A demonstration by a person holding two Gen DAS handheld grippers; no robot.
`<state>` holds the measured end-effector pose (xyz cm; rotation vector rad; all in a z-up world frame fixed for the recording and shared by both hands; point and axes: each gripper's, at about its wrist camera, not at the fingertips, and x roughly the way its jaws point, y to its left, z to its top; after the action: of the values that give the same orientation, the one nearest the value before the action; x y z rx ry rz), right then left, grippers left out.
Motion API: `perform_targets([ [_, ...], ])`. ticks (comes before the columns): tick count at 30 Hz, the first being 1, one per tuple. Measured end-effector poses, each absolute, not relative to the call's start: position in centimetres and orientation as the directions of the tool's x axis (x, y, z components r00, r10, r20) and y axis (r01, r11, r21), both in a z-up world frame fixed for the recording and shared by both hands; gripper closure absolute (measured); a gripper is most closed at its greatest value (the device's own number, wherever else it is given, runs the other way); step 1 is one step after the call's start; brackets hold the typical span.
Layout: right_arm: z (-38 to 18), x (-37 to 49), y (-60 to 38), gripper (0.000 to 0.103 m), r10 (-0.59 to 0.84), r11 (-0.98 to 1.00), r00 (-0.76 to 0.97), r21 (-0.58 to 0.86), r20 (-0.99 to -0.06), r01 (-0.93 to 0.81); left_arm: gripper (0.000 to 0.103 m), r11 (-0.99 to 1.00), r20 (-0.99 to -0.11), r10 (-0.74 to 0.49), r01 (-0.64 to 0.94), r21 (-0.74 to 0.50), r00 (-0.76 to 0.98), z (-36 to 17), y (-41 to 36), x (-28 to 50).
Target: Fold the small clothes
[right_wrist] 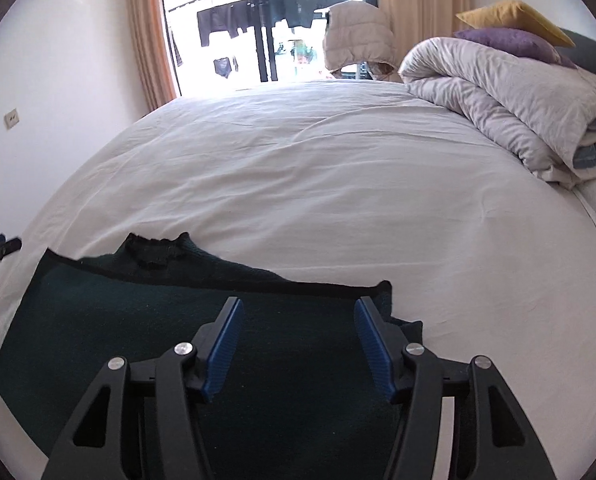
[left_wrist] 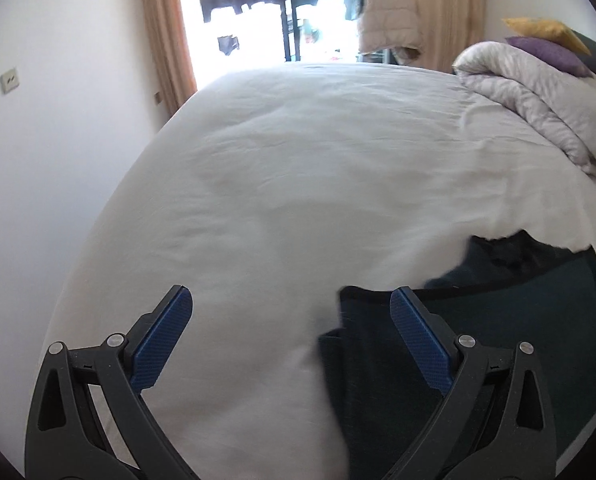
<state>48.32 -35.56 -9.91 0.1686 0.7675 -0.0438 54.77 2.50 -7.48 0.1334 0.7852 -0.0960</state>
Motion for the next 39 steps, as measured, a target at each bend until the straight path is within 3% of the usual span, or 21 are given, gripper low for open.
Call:
perform_targets([
  [4, -9.2, 46.6, -41.1, 0.057, 0.015, 0.925, 0.753, 0.294, -0.658, 0.239, 0.002, 0.941, -0.7, -0.061, 0.275, 0.198, 0.712, -8.5, -3.5, 51.8],
  [7, -9.2, 45.5, -42.3, 0.059, 0.073, 0.912, 0.763, 0.353, -0.642, 0.21, 0.003, 0.914, -0.707, 0.011, 0.28, 0.295, 0.708, -11.1, -5.9, 51.0],
  [12, -11.1, 45.7, -38.5, 0.059, 0.245, 0.924, 0.714, 0.381, -0.656, 0.034, 0.006, 0.941, -0.775, 0.052, 0.229, 0.249, 0.63, -15.7, -3.2, 50.2],
  [16, -14.5, 47.4, -35.7, 0.059, 0.31, 0.921, 0.635, 0.39, -0.708, -0.015, 0.006, 0.953, -0.783, 0.037, 0.213, 0.215, 0.622, -15.9, -1.5, 49.4],
  [18, -15.7, 48.1, -36.2, 0.059, 0.277, 0.921, 0.63, 0.388, -0.726, 0.043, 0.005, 0.955, -0.787, 0.038, 0.208, 0.209, 0.616, -16.3, -1.5, 49.8],
  [20, -16.1, 48.5, -37.8, 0.069, 0.263, 0.904, 0.652, 0.418, -0.711, 0.092, 0.004, 0.962, -0.792, 0.03, 0.198, 0.189, 0.609, -16.4, -1.1, 50.0],
  [24, -16.5, 49.2, -40.6, 0.072, 0.165, 0.91, 0.659, 0.371, -0.734, 0.184, 0.004, 0.973, -0.797, 0.008, 0.18, 0.146, 0.604, -16.8, -0.6, 50.0],
  [28, -16.2, 49.7, -42.2, 0.092, 0.078, 0.917, 0.655, 0.312, -0.751, 0.249, 0.004, 0.976, -0.796, 0.004, 0.17, 0.134, 0.606, -17.0, -0.4, 49.9],
  [29, -16.0, 49.7, -42.4, 0.09, 0.02, 0.92, 0.648, 0.267, -0.761, 0.286, 0.004, 0.977, -0.795, 0.003, 0.167, 0.132, 0.607, -17.1, -0.3, 49.9],
  [30, -15.7, 49.5, -42.7, 0.077, -0.046, 0.919, 0.641, 0.218, -0.766, 0.327, 0.004, 0.978, -0.794, 0.002, 0.163, 0.128, 0.608, -17.2, -0.3, 49.9],
  [31, -15.5, 49.1, -43.2, 0.072, -0.095, 0.911, 0.637, 0.191, -0.765, 0.365, 0.004, 0.98, -0.795, -0.001, 0.16, 0.121, 0.607, -17.3, -0.2, 49.8],
  [32, -15.2, 48.5, -43.5, 0.072, -0.116, 0.898, 0.634, 0.193, -0.765, 0.396, 0.004, 0.981, -0.795, -0.004, 0.158, 0.116, 0.606, -17.4, -0.1, 49.8],
  [35, -13.1, 45.3, -41.6, 0.072, 0.025, 0.898, 0.719, 0.332, -0.694, 0.289, 0.003, 0.982, -0.793, -0.007, 0.155, 0.111, 0.609, -17.7, -0.2, 49.7],
  [39, -12.6, 40.6, -33.5, 0.072, 0.364, 0.867, 0.7, 0.498, -0.615, -0.013, 0.003, 0.982, -0.789, 0.0, 0.151, 0.117, 0.615, -17.8, -0.4, 49.6],
])
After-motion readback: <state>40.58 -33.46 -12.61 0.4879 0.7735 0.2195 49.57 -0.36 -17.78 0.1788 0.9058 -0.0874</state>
